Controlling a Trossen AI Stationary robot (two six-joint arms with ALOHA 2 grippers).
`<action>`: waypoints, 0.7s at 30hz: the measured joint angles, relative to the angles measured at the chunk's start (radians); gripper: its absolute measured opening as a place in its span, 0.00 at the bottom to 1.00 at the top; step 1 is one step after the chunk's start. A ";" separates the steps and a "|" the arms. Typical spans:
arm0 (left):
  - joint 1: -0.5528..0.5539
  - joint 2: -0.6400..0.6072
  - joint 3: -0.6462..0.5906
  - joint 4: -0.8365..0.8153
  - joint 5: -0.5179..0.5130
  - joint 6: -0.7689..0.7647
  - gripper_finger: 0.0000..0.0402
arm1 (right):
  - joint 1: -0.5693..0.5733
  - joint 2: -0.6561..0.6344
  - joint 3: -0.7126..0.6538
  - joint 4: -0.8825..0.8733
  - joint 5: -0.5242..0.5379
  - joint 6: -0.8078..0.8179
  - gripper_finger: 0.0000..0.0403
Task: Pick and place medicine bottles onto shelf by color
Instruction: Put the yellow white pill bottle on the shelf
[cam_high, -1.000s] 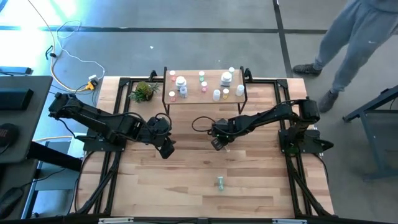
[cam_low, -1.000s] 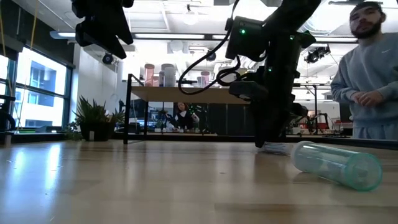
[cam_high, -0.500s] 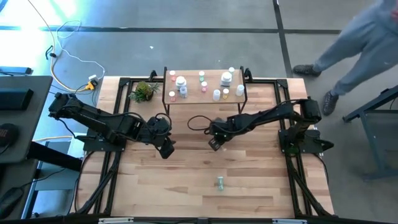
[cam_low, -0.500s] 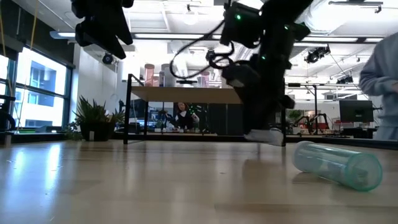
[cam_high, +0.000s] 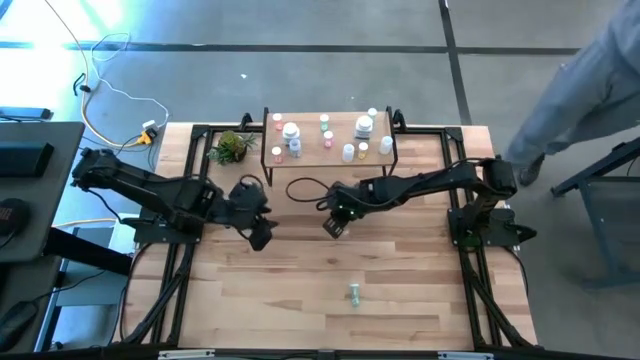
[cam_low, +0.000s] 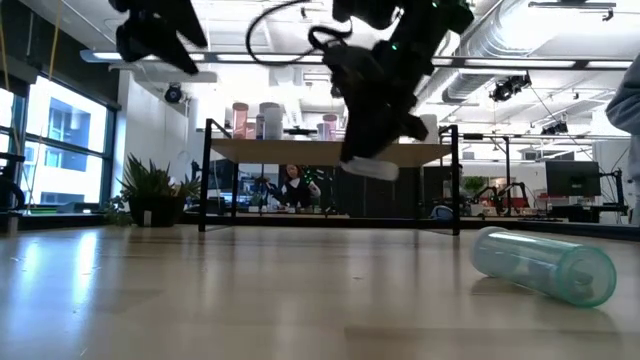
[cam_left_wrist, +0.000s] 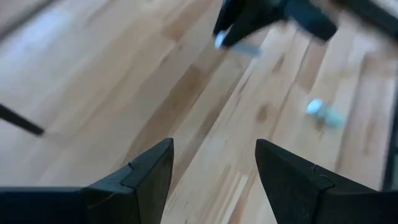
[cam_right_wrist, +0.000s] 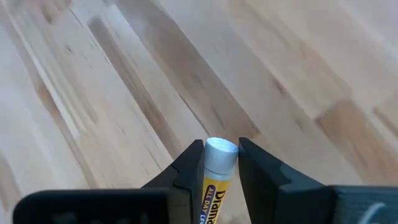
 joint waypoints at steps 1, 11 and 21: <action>0.000 -0.018 0.000 0.005 -0.010 0.004 0.54 | 0.000 0.000 0.012 0.000 0.006 -0.007 0.18; 0.002 -0.190 0.000 0.009 -0.090 0.059 0.54 | -0.010 0.000 0.193 0.002 0.068 -0.114 0.18; 0.080 -0.269 0.000 0.026 -0.089 0.105 0.54 | -0.016 0.000 0.400 0.056 0.147 -0.187 0.18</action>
